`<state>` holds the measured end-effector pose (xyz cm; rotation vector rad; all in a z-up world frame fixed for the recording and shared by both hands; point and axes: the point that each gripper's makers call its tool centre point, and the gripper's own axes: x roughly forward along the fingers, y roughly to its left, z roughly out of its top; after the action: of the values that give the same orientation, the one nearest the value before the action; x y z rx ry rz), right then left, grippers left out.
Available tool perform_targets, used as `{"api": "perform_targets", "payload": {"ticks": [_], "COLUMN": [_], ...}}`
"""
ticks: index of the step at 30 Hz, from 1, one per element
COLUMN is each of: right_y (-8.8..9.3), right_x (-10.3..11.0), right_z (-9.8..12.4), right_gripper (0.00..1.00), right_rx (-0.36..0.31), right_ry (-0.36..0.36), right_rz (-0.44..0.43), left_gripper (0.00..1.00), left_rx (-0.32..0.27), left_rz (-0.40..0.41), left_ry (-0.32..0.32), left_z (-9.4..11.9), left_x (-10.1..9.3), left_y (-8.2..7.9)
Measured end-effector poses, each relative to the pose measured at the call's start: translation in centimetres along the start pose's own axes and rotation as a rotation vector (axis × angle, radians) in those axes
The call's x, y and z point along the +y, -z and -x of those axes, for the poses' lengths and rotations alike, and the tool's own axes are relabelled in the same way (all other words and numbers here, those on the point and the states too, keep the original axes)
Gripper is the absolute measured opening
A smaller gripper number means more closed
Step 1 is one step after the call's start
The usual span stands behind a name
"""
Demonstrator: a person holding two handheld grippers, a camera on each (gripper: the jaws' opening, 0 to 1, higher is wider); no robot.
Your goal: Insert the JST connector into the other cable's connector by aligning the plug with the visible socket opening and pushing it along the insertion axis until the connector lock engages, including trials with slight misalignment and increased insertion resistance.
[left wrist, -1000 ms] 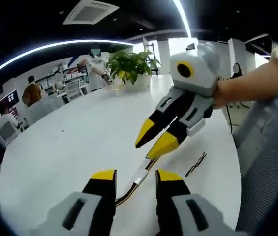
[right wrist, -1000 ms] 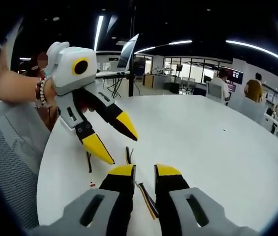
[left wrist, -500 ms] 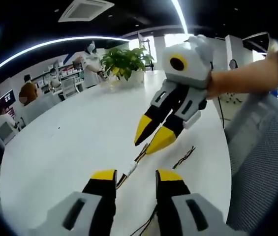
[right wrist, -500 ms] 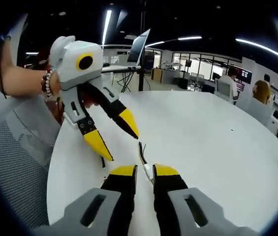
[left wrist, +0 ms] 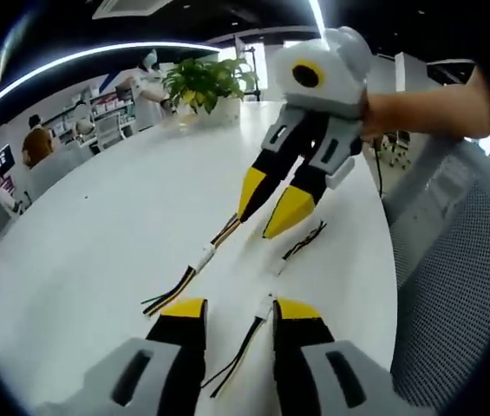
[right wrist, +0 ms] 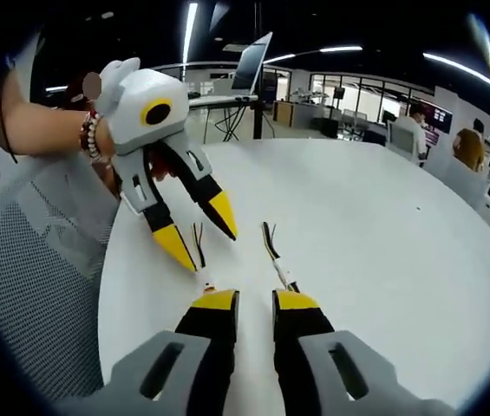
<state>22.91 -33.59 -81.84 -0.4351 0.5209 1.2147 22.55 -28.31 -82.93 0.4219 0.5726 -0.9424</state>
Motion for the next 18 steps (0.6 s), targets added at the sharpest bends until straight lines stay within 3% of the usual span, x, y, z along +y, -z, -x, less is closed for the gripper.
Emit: {"api": "perform_targets", "payload": {"ticks": [8, 14, 18], "right_y": [1.3, 2.3, 2.4], "right_x": [1.6, 2.1, 2.3], "right_z": [0.4, -0.2, -0.6], "right_gripper": [0.13, 0.14, 0.14], "right_rx": [0.044, 0.08, 0.087], "right_ry": [-0.027, -0.051, -0.06], "right_rz": [0.001, 0.009, 0.052], "left_gripper": [0.24, 0.22, 0.21], "left_rx": [0.02, 0.022, 0.039], "left_rz": [-0.004, -0.012, -0.036], "left_ry": [0.011, 0.022, 0.046], "left_z": [0.3, -0.6, -0.7], "left_x": [-1.1, -1.1, -1.6], "left_y": [0.6, 1.0, 1.3]}}
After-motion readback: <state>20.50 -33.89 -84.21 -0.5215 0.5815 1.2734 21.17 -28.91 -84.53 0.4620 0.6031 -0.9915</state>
